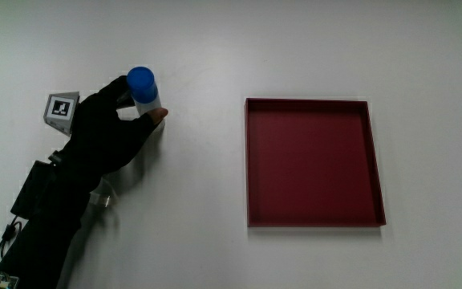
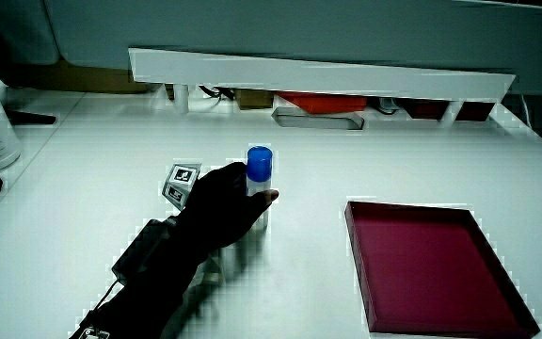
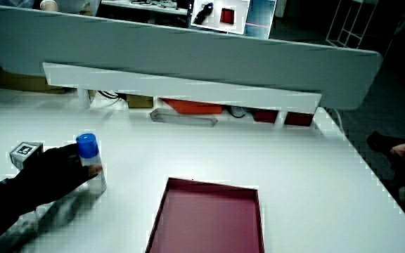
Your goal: Place glue on desk
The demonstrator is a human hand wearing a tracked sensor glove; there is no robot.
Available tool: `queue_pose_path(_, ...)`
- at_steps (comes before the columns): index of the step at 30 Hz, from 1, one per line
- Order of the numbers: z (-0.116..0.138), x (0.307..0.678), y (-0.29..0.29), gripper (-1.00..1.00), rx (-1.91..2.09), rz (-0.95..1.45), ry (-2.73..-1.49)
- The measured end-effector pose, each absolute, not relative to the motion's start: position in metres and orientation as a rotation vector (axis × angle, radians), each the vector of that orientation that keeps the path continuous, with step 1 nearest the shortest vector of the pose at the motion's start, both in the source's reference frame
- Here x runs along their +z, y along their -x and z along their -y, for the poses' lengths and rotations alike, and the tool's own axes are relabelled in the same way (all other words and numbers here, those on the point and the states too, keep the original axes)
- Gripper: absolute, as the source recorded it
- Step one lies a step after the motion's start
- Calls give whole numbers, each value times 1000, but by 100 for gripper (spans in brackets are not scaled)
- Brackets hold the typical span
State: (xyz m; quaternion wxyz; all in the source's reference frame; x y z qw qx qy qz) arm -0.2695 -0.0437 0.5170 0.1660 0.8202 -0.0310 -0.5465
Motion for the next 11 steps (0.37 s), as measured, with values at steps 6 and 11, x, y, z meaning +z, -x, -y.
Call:
queue_pose_path(6, 13, 507, 273, -100, -1494, 81, -2359)
queue_pose_path(11, -20, 488, 275, -100, -1475, 76, -2433)
